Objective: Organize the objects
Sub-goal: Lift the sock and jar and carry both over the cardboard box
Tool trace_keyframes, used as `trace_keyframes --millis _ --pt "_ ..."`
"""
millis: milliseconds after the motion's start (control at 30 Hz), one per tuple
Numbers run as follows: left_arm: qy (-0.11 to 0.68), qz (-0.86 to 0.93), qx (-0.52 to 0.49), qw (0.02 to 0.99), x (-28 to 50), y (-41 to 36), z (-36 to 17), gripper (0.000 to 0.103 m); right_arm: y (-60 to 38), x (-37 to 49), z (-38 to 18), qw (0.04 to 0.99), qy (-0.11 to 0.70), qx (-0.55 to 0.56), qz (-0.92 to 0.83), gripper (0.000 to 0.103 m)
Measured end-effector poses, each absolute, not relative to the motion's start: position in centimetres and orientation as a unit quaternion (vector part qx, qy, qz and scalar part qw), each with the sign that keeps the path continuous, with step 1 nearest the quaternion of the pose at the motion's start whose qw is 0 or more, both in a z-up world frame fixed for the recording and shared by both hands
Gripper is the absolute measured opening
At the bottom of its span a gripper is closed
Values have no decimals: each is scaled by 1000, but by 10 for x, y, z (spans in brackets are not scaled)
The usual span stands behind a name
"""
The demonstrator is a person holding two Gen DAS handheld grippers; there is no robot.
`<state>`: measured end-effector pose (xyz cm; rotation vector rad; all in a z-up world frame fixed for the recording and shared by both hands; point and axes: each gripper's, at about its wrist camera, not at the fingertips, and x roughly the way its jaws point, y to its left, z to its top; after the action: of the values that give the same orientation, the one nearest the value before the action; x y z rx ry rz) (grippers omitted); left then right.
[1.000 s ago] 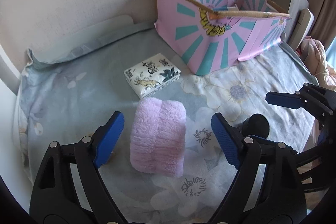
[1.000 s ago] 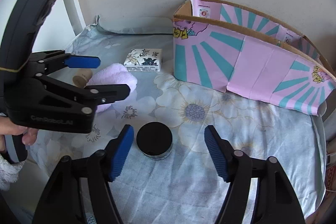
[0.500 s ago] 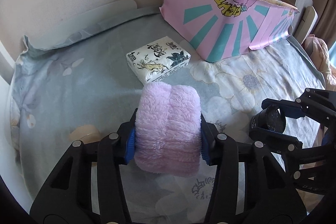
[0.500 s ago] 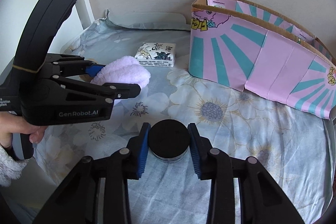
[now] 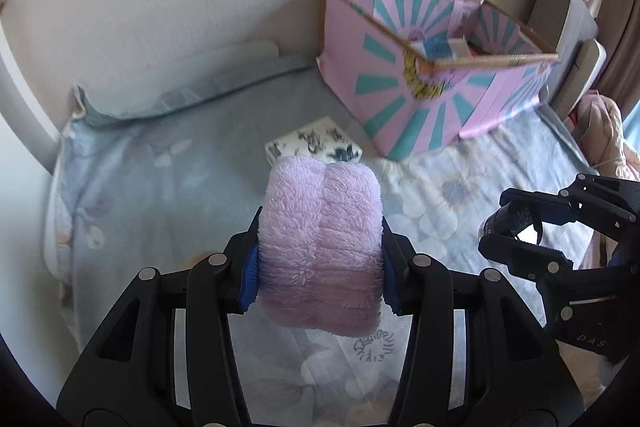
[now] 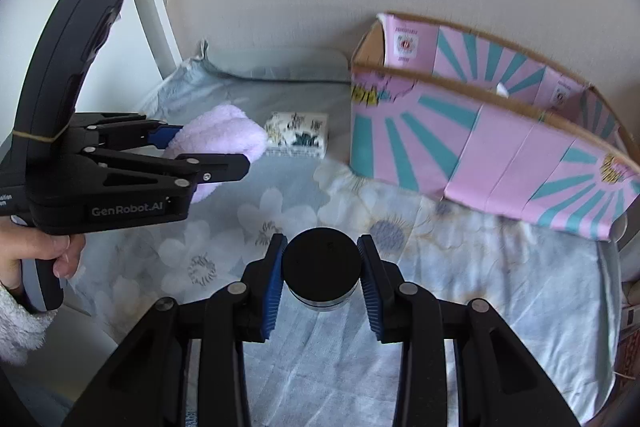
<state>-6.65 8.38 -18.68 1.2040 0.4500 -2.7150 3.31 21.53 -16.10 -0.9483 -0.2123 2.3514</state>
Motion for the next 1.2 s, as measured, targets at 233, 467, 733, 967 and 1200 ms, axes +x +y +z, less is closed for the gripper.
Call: trace_keyframes --millis 233,467,733,967,1200 --pt "162 -910 368 98 -52 79 -127 44 197 41 -106 305 -87 -333 888 33" --pt "171 -917 336 131 -42 80 -73 44 187 51 -42 326 -88 -295 894 33" --pt "175 -926 303 144 -46 105 -27 44 192 75 12 343 -89 -265 897 33" --pt "181 -929 293 137 -66 134 -11 44 208 100 36 351 -89 -263 894 33" --pt "177 -932 291 125 -84 165 -7 44 228 124 45 356 -84 -268 891 33"
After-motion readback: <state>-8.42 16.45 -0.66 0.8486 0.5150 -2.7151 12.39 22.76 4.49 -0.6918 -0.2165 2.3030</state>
